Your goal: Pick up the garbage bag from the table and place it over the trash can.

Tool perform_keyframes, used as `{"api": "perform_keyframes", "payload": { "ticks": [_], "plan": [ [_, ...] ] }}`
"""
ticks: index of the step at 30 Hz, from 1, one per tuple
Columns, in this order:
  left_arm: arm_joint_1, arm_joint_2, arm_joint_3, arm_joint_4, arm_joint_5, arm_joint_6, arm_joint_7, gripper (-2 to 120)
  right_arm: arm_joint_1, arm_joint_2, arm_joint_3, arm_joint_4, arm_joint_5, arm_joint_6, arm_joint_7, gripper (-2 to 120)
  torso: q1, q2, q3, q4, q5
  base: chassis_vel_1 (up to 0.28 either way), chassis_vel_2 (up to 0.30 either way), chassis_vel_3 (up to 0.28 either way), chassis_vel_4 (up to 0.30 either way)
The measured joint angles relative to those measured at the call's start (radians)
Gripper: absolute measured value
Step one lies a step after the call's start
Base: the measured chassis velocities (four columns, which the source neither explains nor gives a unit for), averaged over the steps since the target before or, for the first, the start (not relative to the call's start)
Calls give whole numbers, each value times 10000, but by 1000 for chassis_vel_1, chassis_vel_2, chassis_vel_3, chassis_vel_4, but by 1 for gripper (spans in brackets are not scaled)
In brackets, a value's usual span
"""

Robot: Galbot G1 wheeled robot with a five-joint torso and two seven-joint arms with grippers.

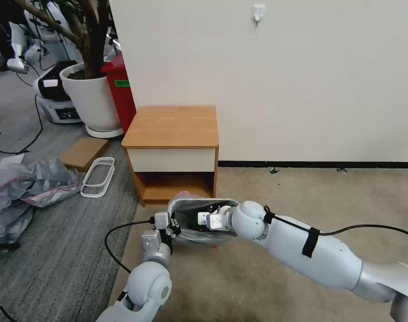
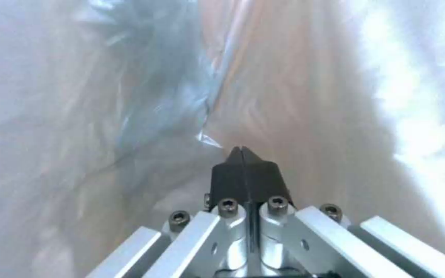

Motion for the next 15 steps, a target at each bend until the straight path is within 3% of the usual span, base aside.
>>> {"api": "perform_keyframes", "payload": {
  "ticks": [4,6,8,9,12,13,14,15],
  "plan": [
    [-8,39,-21,19,-579,18,-149,1,109,-819,85,1132,475,10,14,0,0,0,0,2,2,0,0,0,0],
    [5,70,-22,-99,-1042,136,-300,1,64,-1481,413,1884,942,30,41,0,0,0,0,1,0,0,0,0,0],
    [120,104,-23,-375,-1720,329,-545,1,-428,-2758,1440,3242,1826,153,150,0,0,0,0,2,4,0,0,0,0],
    [120,104,-23,-375,-1720,329,-545,1,-428,-2758,1440,3242,1826,153,150,0,0,0,0,2,4,0,0,0,0],
    [41,198,-3,-605,-2762,659,-968,1,-1768,-4556,3664,4978,3600,534,950,0,1,0,-2,-5,-2,0,0,0,0],
    [20,254,11,-711,-3101,800,-1115,1,-2630,-4956,4991,5470,4114,668,1333,0,1,2,-2,-7,1,0,0,0,0],
    [20,254,11,-711,-3101,800,-1115,1,-2630,-4956,4991,5470,4114,668,1333,0,1,2,-2,-7,1,0,0,0,0],
    [-17,322,35,-794,-3429,940,-1299,1,-3511,-5108,6217,5811,4468,820,1671,0,0,2,-2,-4,-5,0,0,0,0]
  ]
}}
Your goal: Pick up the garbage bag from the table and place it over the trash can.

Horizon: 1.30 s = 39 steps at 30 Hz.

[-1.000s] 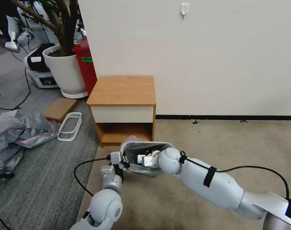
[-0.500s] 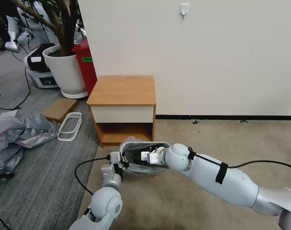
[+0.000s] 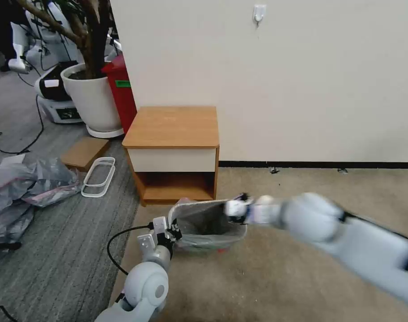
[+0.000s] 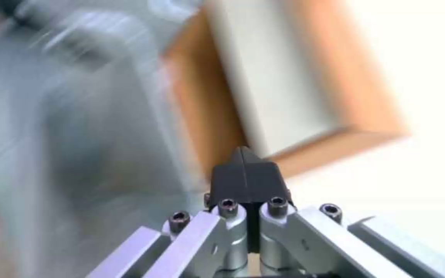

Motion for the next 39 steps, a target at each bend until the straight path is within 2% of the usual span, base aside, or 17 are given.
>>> {"api": "perform_keyframes", "payload": {
  "ticks": [2,3,4,5,6,7,10,11,12,15,16,19,24,28,34,37,39],
  "plan": [
    [-88,186,2,-187,-883,367,-441,1,-1910,110,2313,552,644,245,848,0,0,-2,1,0,12,0,0,0,0],
    [-137,277,-36,-313,-1407,576,-731,1,-2941,440,3548,839,1048,433,1629,0,0,-1,0,6,6,0,0,0,0],
    [-137,277,-36,-313,-1407,576,-731,1,-2941,440,3548,839,1048,433,1629,0,0,-1,0,6,6,0,0,0,0],
    [-179,373,-112,-409,-1843,779,-945,1,-3891,879,4466,1119,1421,649,2417,0,0,-1,1,3,1,0,0,0,0],
    [-208,498,-173,-479,-2265,962,-1140,1,-4787,1398,5179,1357,1607,982,3066,0,0,0,0,4,12,0,0,0,0],
    [-208,498,-173,-479,-2265,962,-1140,1,-4787,1398,5179,1357,1607,982,3066,0,0,0,0,4,12,0,0,0,0],
    [-294,676,-205,-488,-2914,1072,-1402,1,-7103,3200,6446,1683,1399,2810,4055,0,0,-1,0,1,10,0,0,0,0],
    [-294,676,-205,-488,-2914,1072,-1402,1,-7103,3200,6446,1683,1399,2810,4055,0,0,-1,0,1,10,0,0,0,0],
    [-361,679,-201,-434,-3096,1071,-1507,1,-7808,3889,6625,1711,1100,3656,4291,0,1,-1,0,2,5,0,0,0,0],
    [-498,693,-54,-290,-3196,1068,-1618,1,-8981,5383,6716,1741,223,5133,4554,0,0,-1,1,1,4,0,0,0,0],
    [-498,693,-54,-290,-3196,1068,-1618,1,-8981,5383,6716,1741,223,5133,4554,0,0,-1,1,1,4,0,0,0,0],
    [-625,693,92,-122,-3194,1065,-1714,1,-9567,6580,6313,1753,-511,6113,4757,2,0,-1,1,2,3,0,0,0,0],
    [-633,646,179,72,-3168,1252,-1912,1,-9784,7164,5912,1765,-1048,6295,4889,10,0,-1,2,5,1,0,0,0,0],
    [-627,622,183,126,-3204,1512,-2114,1,-9768,7287,5810,1750,-1193,6284,4887,18,0,0,1,6,4,0,0,0,0],
    [-655,544,164,179,-3219,1668,-2261,1,-9752,7405,5690,1679,-1213,6246,4868,20,0,0,1,6,7,0,0,0,0],
    [-658,518,161,181,-3226,1687,-2273,7,-9764,7447,5674,1654,-1219,6243,4857,20,0,0,0,6,7,0,0,0,0],
    [-657,500,158,168,-3220,1668,-2237,17,-9779,7477,5660,1631,-1219,6244,4842,20,0,0,2,4,5,0,0,0,0]
  ]
}}
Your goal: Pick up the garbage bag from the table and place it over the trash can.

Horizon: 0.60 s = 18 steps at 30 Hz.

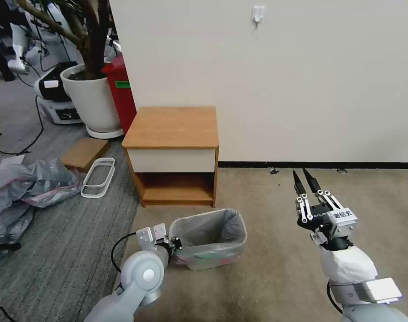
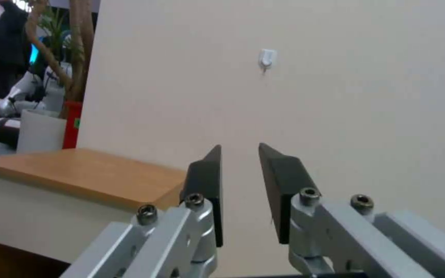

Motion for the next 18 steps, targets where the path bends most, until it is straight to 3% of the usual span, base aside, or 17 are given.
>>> {"api": "perform_keyframes", "payload": {
  "ticks": [14,16,18],
  "plan": [
    [31,29,-39,-163,776,-789,1348,69,-147,287,-125,-60,8,117,-26,21,1,-1,1,-2,-2,0,0,0,0],
    [66,65,-54,-190,904,-821,1470,69,-157,304,-126,-60,48,120,-28,22,0,-1,1,-1,-2,0,0,0,0],
    [238,249,-129,-343,1504,-965,1941,81,-186,355,-110,-40,387,111,-70,30,0,0,1,-1,-1,0,0,0,0]
  ]
}}
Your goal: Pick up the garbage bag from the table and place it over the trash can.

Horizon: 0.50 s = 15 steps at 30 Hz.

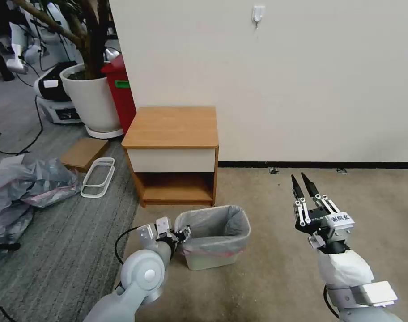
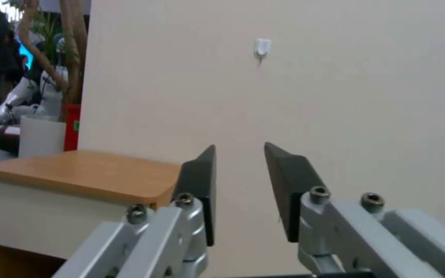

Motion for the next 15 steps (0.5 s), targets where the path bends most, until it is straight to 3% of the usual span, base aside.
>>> {"api": "perform_keyframes", "payload": {
  "ticks": [1,3,4,6,7,9,11,12,15],
  "plan": [
    [89,90,-42,-110,274,-91,195,85,-11,12,18,24,186,-15,-5,33,0,0,0,0,-1,0,0,0,0],
    [511,570,-385,-670,1499,-657,1247,95,-41,46,212,67,879,12,-53,43,0,0,-1,-1,-1,0,0,0,0],
    [511,570,-385,-670,1499,-657,1247,95,-41,46,212,67,879,12,-53,43,0,0,-1,-1,-1,0,0,0,0],
    [1332,1059,-1189,-1357,3270,-2032,2823,99,-59,78,522,-1,1276,480,-109,53,0,0,0,0,-1,0,0,0,0],
    [1332,1059,-1189,-1357,3270,-2032,2823,99,-59,78,522,-1,1276,480,-109,53,0,0,0,0,-1,0,0,0,0],
    [2164,1185,-2195,-1851,4499,-3349,3744,100,-166,131,726,-96,1221,935,-109,61,0,0,-1,3,0,0,0,0,0],
    [2945,1024,-3193,-2219,5273,-4306,4119,100,-347,185,826,-284,981,1378,151,71,0,0,-1,1,1,0,0,0,0],
    [2945,1024,-3193,-2219,5273,-4306,4119,100,-347,185,826,-284,981,1378,151,71,0,0,-1,1,1,0,0,0,0],
    [3891,395,-4512,-2300,6301,-5414,4339,100,-469,347,1042,-727,768,1796,356,85,0,0,-1,1,0,0,0,0,0]
  ]
}}
